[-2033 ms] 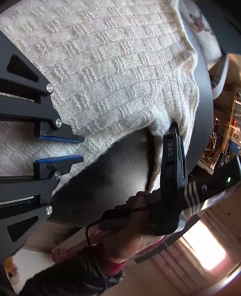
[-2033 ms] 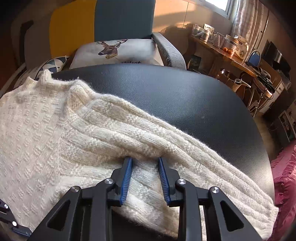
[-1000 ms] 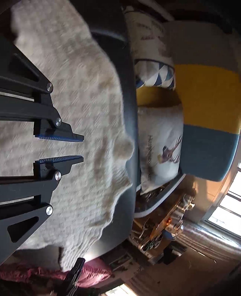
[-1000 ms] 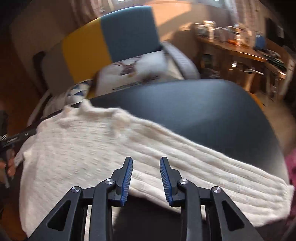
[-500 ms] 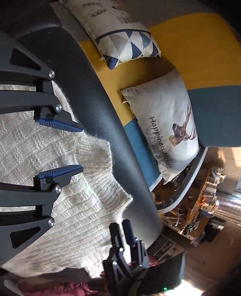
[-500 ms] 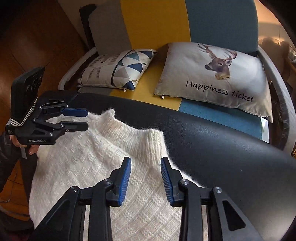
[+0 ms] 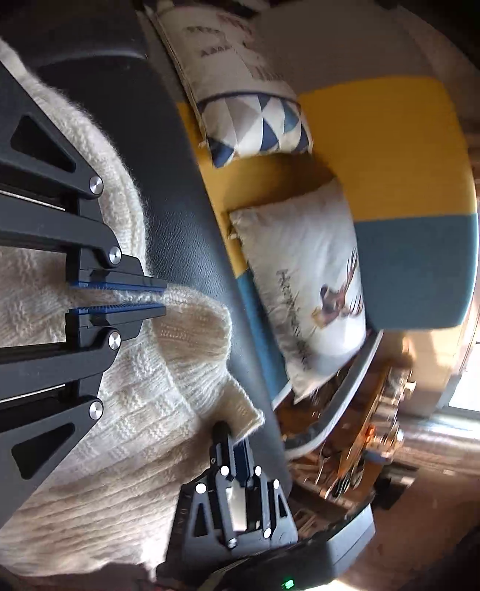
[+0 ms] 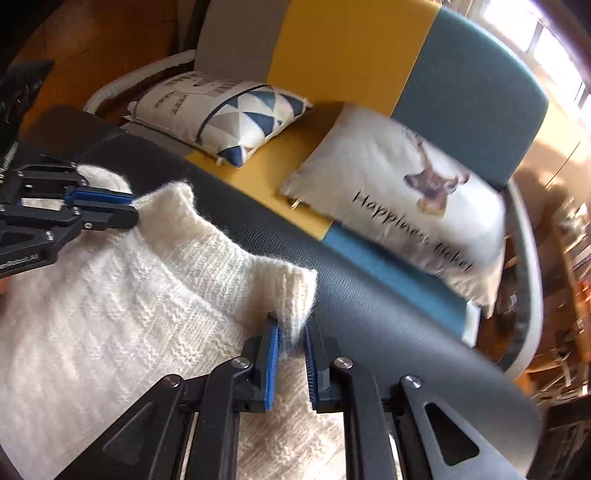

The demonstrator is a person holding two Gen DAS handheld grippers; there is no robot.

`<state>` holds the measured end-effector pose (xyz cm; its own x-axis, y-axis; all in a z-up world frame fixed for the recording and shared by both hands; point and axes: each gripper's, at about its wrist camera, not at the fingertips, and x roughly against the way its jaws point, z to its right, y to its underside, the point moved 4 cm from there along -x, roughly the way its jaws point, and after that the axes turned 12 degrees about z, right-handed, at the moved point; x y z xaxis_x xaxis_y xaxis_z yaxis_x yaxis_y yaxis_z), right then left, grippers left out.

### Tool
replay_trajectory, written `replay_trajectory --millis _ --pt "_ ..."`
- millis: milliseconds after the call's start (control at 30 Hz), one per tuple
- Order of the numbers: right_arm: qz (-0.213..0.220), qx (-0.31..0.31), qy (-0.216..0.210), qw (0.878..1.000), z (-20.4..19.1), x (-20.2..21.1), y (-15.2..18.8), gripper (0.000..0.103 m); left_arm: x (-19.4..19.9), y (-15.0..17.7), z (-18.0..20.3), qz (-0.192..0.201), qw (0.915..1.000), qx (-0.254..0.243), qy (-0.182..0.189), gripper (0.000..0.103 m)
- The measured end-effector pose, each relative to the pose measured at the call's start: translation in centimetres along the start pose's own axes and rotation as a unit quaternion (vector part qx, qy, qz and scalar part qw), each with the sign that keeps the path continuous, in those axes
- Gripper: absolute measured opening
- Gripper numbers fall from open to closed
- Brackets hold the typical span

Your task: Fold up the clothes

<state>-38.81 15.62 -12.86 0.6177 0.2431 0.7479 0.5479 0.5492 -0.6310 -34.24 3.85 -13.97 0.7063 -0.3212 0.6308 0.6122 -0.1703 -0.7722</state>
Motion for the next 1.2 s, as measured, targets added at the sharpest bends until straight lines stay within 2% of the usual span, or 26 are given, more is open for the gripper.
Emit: replay_trajectory --millis 67,133,167,233,333,400,467,533,633,667,733,800,867,933,1033,1167,1200 --pt "0.007 0.01 0.026 1.0 -0.2 -0.9 0.0 0.012 -0.4 -0.2 -0.2 0.006 0.999 -0.005 -0.045 0.006" --pt "0.003 -0.013 0.025 1.0 0.0 -1.7 0.6 0.016 -1.4 0.2 -0.3 -0.006 0.9974 -0.004 -0.071 0.007" --pt "0.012 -0.034 0.018 0.999 0.5 -1.4 0.5 0.017 -1.7 0.3 -0.2 -0.01 0.9969 -0.002 -0.078 0.007" --pt "0.028 -0.081 0.001 0.996 1.6 -0.4 0.4 0.025 -1.1 -0.2 -0.2 -0.011 0.9972 0.006 -0.074 0.008" --pt "0.061 -0.137 -0.026 0.988 3.2 3.1 1.0 0.025 0.7 -0.8 -0.7 0.002 0.9973 0.028 -0.067 0.009" --pt "0.068 -0.165 -0.053 0.983 3.6 5.1 2.1 0.025 2.8 -1.1 -1.0 0.028 0.9956 0.032 -0.083 0.009" --pt "0.051 -0.182 -0.064 0.98 4.1 6.5 4.3 0.026 4.9 -0.8 -1.0 0.048 0.9943 0.034 -0.089 0.009" --pt "0.025 -0.198 -0.055 0.978 4.7 7.3 7.1 0.025 6.2 0.5 -0.7 0.046 0.9946 0.033 -0.087 0.009" --pt "-0.017 -0.226 -0.013 0.974 6.6 7.5 11.8 0.026 5.5 3.6 -0.7 0.0 0.9948 0.015 -0.1 0.009" --pt "-0.019 -0.233 -0.004 0.972 7.2 7.6 13.1 0.026 4.6 4.5 -0.9 -0.021 0.9933 0.008 -0.113 0.009" --pt "-0.019 -0.273 0.002 0.962 8.4 8.9 14.2 0.025 4.7 5.2 -1.2 -0.02 0.9931 0.015 -0.114 0.009" --pt "-0.006 -0.307 0.002 0.952 8.9 11.0 14.5 0.026 5.9 5.0 -1.1 -0.025 0.9933 0.05 -0.101 0.009" --pt "0.015 -0.293 -0.028 0.955 7.0 13.6 14.1 0.026 8.1 5.0 -0.5 -0.015 0.9936 0.086 -0.071 0.009" --pt "0.028 -0.277 -0.063 0.958 4.5 16.0 14.0 0.026 10.6 6.1 1.0 -0.006 0.9936 0.102 -0.046 0.009" --pt "0.018 -0.249 -0.115 0.961 0.0 17.9 14.7 0.026 14.1 9.0 3.6 -0.013 0.9933 0.114 -0.017 0.009" --pt "-0.053 -0.246 -0.106 0.962 -3.4 16.8 19.1 0.026 17.7 13.9 5.6 -0.039 0.9901 0.135 -0.011 0.009" --pt "-0.047 -0.24 -0.097 0.965 -3.8 17.0 19.9 0.024 18.5 15.1 5.6 -0.041 0.9894 0.138 -0.018 0.009"
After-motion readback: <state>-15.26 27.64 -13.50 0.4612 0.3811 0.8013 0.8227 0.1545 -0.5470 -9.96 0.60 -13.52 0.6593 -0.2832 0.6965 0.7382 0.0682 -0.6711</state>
